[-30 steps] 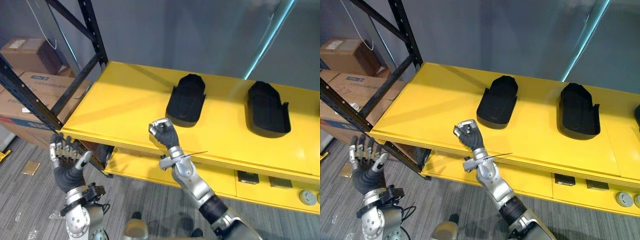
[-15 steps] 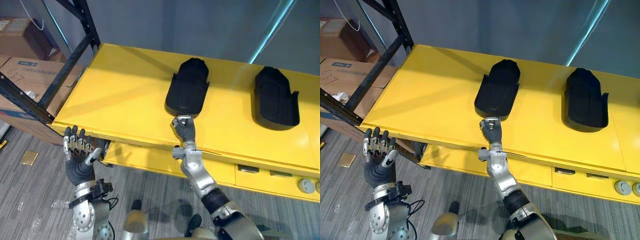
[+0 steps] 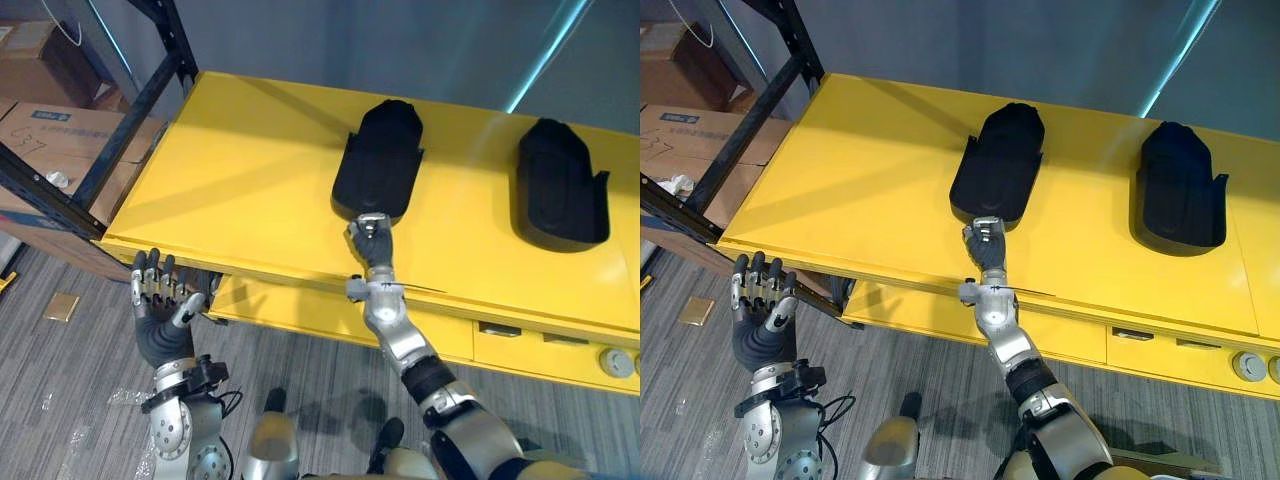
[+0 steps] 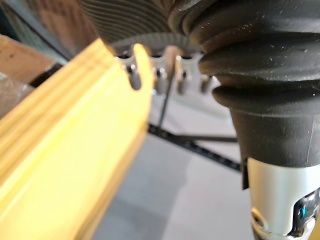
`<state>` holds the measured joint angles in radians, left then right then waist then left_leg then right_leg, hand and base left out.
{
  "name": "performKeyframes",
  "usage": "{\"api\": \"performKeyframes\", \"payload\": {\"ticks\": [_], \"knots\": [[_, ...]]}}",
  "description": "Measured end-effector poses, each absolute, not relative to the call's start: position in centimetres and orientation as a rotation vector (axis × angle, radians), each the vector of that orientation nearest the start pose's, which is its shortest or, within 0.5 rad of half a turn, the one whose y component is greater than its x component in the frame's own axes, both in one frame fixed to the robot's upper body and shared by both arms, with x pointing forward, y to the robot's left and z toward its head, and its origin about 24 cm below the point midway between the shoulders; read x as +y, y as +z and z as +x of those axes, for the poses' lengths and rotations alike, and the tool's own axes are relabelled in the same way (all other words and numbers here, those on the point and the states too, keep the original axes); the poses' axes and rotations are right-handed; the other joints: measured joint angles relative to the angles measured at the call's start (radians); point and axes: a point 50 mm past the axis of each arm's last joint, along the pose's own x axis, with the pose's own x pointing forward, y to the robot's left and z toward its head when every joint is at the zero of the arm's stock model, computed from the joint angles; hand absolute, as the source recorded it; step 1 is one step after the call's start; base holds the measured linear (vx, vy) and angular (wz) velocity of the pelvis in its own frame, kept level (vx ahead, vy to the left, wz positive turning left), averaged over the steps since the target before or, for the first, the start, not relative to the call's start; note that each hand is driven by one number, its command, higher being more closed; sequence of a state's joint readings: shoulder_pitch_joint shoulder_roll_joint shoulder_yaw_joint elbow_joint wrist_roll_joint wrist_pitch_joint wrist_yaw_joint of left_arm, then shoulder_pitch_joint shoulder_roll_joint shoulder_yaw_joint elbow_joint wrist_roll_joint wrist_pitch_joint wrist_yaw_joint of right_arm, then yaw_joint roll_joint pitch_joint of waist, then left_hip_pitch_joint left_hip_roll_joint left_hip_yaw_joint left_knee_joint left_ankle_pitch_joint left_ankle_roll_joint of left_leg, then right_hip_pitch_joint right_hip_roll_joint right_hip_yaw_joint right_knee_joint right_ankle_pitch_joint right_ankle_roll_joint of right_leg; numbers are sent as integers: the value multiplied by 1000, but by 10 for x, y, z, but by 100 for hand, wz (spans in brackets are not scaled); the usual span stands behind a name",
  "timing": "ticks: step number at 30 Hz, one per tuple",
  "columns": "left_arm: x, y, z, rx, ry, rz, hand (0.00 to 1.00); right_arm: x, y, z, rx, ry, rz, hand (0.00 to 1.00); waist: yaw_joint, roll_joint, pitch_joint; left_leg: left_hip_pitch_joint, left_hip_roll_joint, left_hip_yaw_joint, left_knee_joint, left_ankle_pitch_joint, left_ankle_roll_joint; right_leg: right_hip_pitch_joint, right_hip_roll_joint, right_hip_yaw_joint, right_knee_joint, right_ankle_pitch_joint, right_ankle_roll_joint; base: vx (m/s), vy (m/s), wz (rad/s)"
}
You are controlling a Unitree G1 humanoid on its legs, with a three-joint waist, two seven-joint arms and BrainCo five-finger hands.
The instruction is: Walk over and take plastic housings, then place them on the shelf
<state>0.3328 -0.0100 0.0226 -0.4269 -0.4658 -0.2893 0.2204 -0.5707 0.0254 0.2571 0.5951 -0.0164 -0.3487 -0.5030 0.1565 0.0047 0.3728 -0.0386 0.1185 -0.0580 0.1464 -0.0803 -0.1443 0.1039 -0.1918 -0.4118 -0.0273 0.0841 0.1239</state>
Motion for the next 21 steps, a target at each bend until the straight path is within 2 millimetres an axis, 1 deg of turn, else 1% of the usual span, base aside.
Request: {"api": "performKeyframes", "payload": {"ticks": [1,9,14,16,19,21], "knots": [[193,90,179,-366,363,-478,0,-68,101,337,-335,-98,-31,100,0,2,5,-1,0,0,0,0,0,-1,0,0,0,0,0,0,0,0],[193,90,179,-367,359,-486,0,-72,104,340,-351,-105,-50,100,0,4,8,-6,-3,-8,-1,2,0,-2,-1,-4,0,-3,4,4,3,2],[192,93,182,-382,352,-490,0,-73,116,345,-387,-106,-48,100,-3,14,45,-1,-2,-9,1,5,0,-4,-4,-3,19,-9,5,-7,2,0],[192,93,182,-382,351,-490,0,-73,118,345,-396,-102,-46,100,-3,14,45,-9,-2,-9,2,7,0,-15,-5,-2,24,-13,-2,-35,14,0],[192,92,182,-382,351,-491,0,-72,122,344,-420,-85,-30,100,-3,14,46,-18,0,-5,-2,13,0,-32,-5,2,33,-13,-2,-1,2,-2],[191,93,182,-383,348,-493,0,-70,121,339,-429,-63,-22,100,-3,13,46,-16,2,-1,-3,13,0,-33,-4,4,33,-11,2,9,5,-5]]}}
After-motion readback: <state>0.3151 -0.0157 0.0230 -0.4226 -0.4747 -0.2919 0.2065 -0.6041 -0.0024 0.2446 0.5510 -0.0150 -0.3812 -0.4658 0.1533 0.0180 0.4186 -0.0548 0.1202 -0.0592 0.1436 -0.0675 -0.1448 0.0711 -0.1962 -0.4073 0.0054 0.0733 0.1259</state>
